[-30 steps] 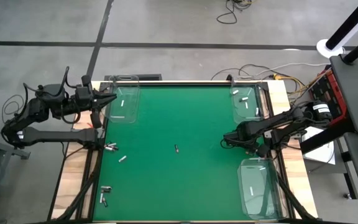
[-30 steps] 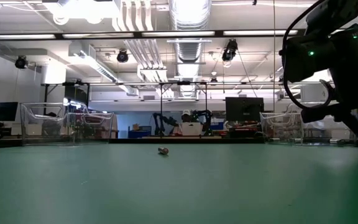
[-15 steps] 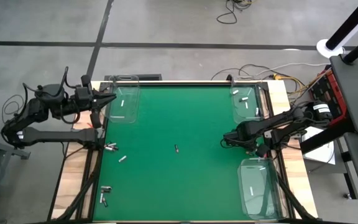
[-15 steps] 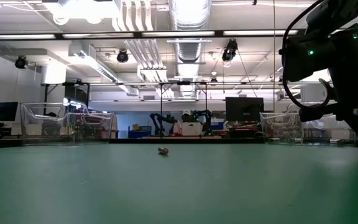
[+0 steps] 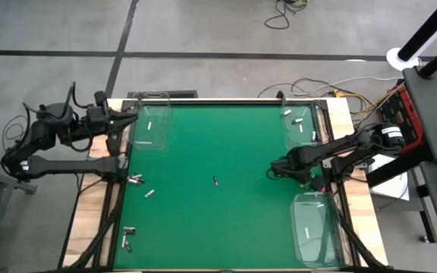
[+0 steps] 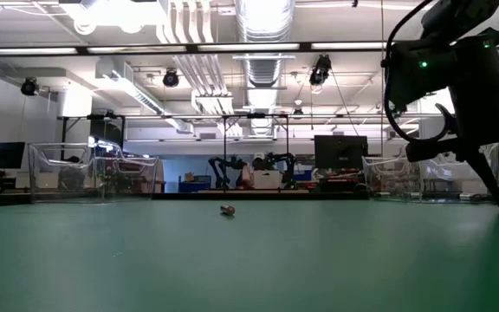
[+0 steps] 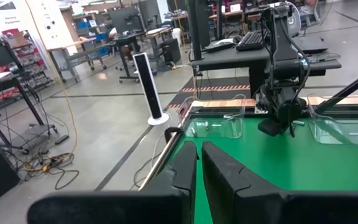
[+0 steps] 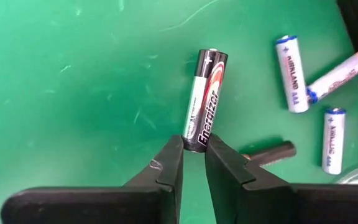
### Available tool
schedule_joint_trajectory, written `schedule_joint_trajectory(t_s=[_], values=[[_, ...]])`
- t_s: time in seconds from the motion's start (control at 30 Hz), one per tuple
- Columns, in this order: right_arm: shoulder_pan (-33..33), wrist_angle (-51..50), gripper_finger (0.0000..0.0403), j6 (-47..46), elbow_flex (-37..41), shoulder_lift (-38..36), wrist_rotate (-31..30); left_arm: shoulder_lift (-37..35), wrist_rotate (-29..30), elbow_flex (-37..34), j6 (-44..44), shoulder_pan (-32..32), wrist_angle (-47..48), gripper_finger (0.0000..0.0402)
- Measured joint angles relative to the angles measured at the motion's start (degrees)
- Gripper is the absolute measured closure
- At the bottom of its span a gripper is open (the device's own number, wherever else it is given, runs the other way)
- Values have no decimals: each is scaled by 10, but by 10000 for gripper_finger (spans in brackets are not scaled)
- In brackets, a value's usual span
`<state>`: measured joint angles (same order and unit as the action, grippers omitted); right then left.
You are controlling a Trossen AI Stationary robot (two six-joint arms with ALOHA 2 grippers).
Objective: Sort batteries
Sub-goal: Put the silver battery into the top right transparent bin
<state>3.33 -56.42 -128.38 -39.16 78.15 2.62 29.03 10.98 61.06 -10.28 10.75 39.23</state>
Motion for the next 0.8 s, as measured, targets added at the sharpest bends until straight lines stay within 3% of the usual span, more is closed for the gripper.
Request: schedule_joint_trajectory(t_s=[0.33, 0.8], values=[[0, 35, 353, 76, -5, 11, 3, -7, 0, 0, -18, 0, 4, 393], [0, 33, 273, 52, -5, 35, 6, -10, 0, 0, -23, 0, 2, 393]])
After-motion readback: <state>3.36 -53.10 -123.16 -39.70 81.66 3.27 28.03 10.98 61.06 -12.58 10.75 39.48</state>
